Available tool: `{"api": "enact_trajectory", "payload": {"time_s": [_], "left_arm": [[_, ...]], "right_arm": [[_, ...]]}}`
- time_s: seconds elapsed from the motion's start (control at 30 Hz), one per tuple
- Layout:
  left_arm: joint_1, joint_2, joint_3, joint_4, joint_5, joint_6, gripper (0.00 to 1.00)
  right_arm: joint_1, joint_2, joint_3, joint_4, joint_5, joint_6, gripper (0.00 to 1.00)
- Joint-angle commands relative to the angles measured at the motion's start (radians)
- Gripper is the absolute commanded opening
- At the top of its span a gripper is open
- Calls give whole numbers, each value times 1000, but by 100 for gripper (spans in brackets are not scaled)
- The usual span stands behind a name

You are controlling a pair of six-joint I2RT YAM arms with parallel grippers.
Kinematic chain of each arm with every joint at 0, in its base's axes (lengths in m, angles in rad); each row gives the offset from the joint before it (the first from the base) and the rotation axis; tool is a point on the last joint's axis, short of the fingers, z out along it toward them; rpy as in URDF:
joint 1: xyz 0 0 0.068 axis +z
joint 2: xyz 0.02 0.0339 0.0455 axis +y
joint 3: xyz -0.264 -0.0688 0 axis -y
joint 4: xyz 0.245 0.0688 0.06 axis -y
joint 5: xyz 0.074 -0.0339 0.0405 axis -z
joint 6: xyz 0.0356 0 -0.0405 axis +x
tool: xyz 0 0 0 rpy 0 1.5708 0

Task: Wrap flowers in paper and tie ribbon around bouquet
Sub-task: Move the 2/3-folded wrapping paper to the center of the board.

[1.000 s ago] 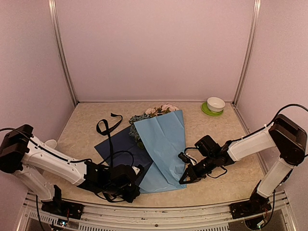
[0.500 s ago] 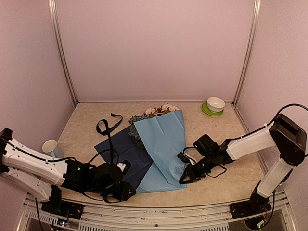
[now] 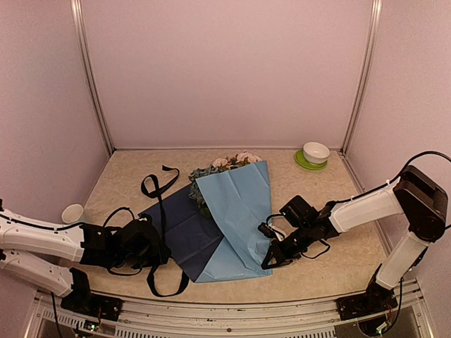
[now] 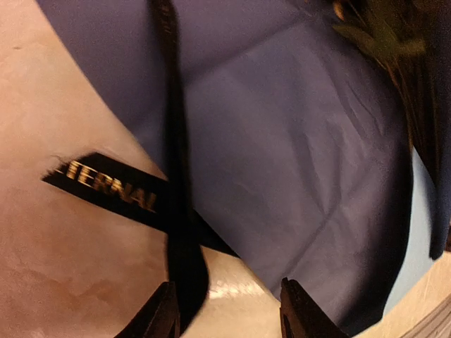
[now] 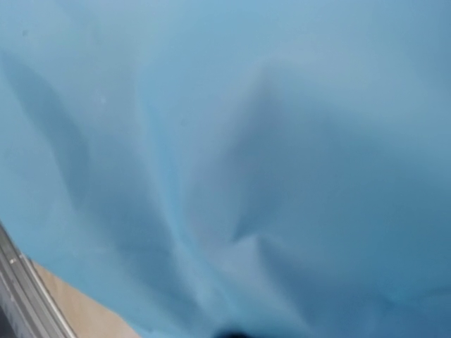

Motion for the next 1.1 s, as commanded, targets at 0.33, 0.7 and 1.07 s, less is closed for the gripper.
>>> {"api": "enact_trajectory", "payload": {"time_s": [0.33,0.7,1.07], "left_arm": [[372,-206,-104,-53,-118,-23,42],[22,243,300,331,-30,402,41],[-35,805,751,282,193,561,39]], "right_arm": [[15,55,-30,-10,117,-11,0],[17,55,-25,16,106,3,0],[17,24,-29,33,111,22,0]]}}
